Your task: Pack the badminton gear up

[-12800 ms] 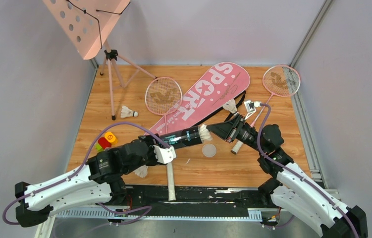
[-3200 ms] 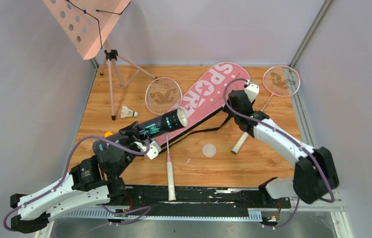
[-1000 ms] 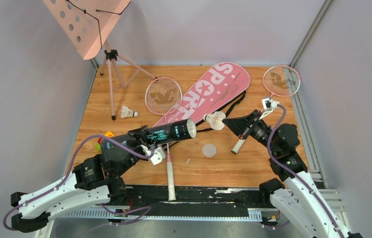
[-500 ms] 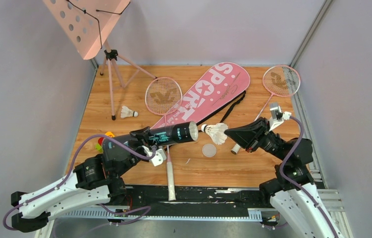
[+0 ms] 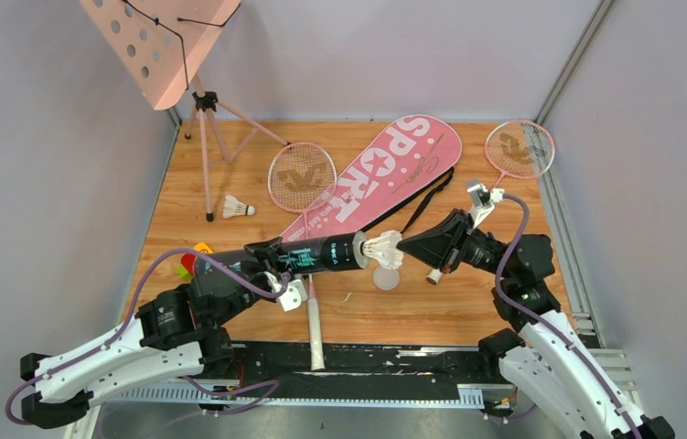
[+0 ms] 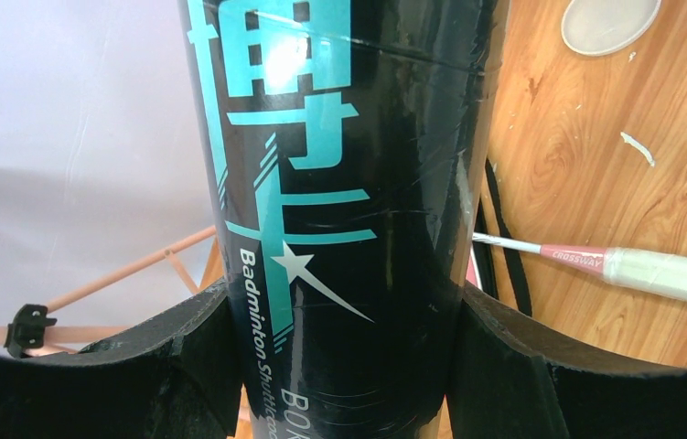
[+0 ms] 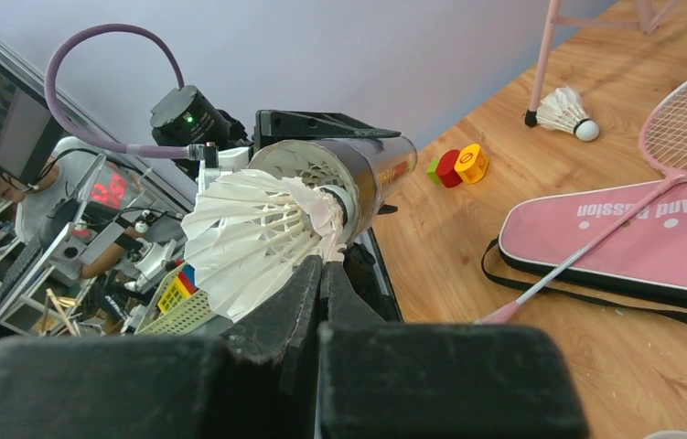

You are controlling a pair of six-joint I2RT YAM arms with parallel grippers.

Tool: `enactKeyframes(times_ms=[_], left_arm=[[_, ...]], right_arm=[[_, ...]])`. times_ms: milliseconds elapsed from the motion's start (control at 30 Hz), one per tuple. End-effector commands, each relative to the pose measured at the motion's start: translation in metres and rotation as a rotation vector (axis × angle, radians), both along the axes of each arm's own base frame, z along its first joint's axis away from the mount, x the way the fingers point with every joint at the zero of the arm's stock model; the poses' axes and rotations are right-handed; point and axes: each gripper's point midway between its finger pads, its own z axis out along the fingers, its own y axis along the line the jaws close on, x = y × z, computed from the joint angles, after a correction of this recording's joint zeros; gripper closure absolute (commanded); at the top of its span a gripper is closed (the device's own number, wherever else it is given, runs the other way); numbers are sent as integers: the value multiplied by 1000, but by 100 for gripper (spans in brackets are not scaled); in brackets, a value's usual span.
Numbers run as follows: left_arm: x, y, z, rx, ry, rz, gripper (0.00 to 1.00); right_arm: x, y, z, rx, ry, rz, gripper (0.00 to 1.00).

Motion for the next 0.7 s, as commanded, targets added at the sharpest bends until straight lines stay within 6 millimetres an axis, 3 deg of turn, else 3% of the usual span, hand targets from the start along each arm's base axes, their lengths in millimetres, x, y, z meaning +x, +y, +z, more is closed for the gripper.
enactKeyframes(times_ms=[0, 233, 533, 667], left_arm=[[0, -6, 16, -64, -21, -14, 52], [0, -6, 15, -60, -19, -13, 52], [1, -5, 15, -61, -19, -7, 52], [0, -6, 16, -64, -19, -14, 53]], right_arm=[[-3, 8, 13, 31, -52, 42, 100], [1, 30, 3, 16, -17, 85, 95], [9, 43, -15, -59, 31, 48, 59], [15, 43, -18, -72, 43, 12, 55]])
